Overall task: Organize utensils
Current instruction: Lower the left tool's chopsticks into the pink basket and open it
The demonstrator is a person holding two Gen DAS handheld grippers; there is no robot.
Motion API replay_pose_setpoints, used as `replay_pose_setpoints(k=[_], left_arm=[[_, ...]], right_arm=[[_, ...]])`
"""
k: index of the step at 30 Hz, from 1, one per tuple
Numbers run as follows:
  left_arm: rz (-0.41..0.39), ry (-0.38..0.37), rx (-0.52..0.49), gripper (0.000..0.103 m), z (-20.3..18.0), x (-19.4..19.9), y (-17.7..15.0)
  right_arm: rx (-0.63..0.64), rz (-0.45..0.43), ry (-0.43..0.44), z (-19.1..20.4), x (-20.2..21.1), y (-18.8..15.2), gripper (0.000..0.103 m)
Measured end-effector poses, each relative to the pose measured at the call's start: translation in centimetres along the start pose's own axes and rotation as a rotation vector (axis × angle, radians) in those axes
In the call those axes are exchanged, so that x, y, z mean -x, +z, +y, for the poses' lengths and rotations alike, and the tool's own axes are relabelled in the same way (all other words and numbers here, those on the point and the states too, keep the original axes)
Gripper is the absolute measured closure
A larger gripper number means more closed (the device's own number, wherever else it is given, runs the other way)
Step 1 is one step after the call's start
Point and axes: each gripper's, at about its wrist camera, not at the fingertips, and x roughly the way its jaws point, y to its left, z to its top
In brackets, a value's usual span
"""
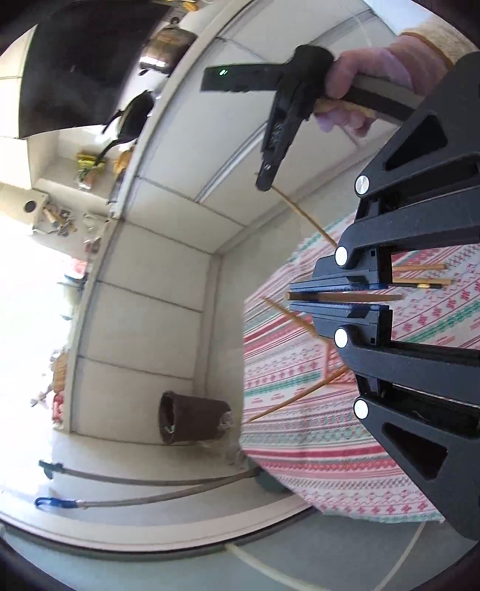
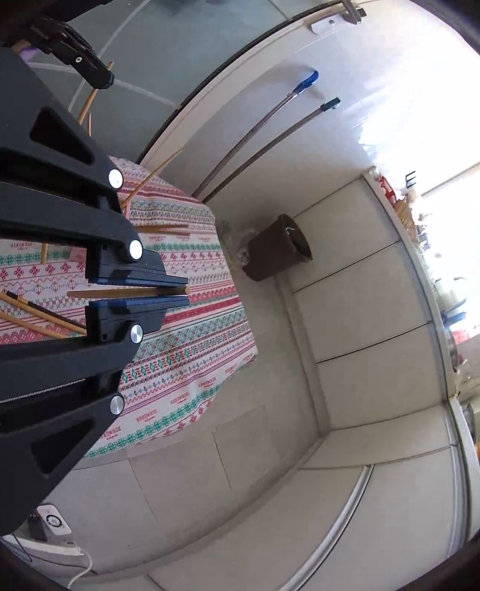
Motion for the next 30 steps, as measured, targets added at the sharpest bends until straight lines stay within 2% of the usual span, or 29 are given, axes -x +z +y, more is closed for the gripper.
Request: replay_pose_setpoints(k=[7, 13, 21, 25, 30], left_arm=[[-0.128, 0.042, 0.073, 0.099, 1.7, 2.6, 5.1], [-0.193, 0.077, 0.108, 0.099, 3.0, 2.7, 6.8], [-0.155, 0.129, 0.153, 0.099, 5.2, 0.2, 6.3], [-0.143, 0.134, 0.168, 0.099, 5.6, -0.2, 5.9], [-0.128, 0.158, 0.141, 0.099, 5.0, -0.7, 5.1]], right_arm=[[0.026, -0.108, 0.125, 3.3, 4.0, 3.7, 0.098], [0.043, -0.139, 0.185, 5.0, 4.5, 4.7, 0.098], [0.02, -0.092, 0.203, 5.3, 1.2, 4.7, 0.098], [0.028, -0.095, 0.187, 5.8, 1.1, 4.4, 0.098], [0.044, -0.103, 0.182, 6.3, 1.7, 4.1, 0.098]])
